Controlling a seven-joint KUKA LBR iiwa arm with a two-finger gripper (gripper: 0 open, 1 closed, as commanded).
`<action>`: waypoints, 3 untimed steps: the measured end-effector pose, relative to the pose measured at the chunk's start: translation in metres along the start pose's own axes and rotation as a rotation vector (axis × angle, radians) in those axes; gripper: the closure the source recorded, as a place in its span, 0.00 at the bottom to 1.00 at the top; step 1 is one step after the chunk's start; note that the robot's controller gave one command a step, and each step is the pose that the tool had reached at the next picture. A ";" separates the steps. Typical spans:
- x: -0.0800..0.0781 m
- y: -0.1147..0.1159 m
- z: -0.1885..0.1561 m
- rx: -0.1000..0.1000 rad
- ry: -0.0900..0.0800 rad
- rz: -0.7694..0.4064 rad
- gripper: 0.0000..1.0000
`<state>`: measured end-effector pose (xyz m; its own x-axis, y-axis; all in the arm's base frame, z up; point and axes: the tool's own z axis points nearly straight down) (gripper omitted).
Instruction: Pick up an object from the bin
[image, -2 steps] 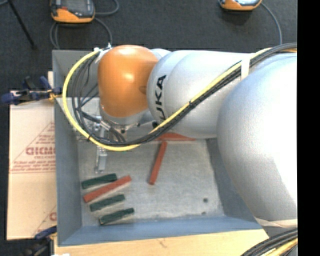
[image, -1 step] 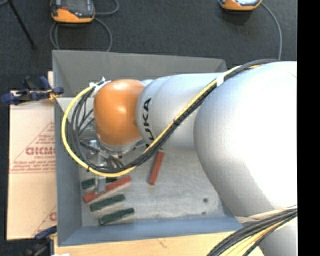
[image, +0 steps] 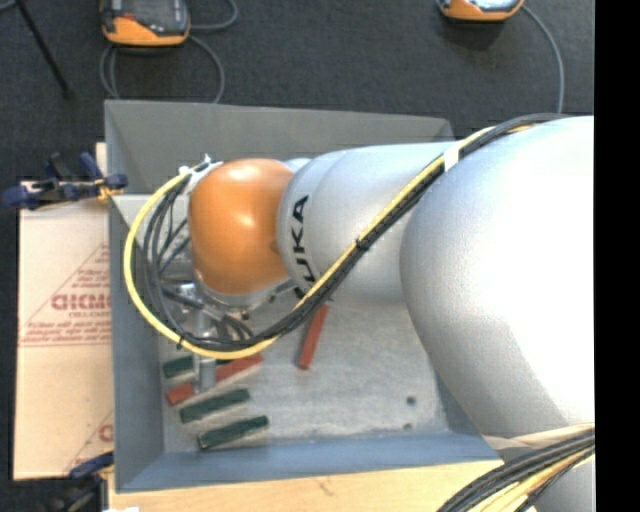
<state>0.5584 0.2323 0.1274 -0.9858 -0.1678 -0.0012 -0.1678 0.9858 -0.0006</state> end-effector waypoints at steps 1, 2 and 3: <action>0.004 -0.023 0.015 -0.002 -0.003 0.043 0.00; 0.010 -0.009 0.058 -0.002 0.000 0.093 0.00; 0.001 -0.029 0.055 -0.003 -0.005 0.149 1.00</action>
Offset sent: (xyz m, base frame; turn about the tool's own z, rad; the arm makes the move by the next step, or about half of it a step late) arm -0.0097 -0.0100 -0.0574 0.0939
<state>0.5623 0.2039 0.0722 -0.9998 -0.0200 -0.0062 -0.0200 0.9998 0.0033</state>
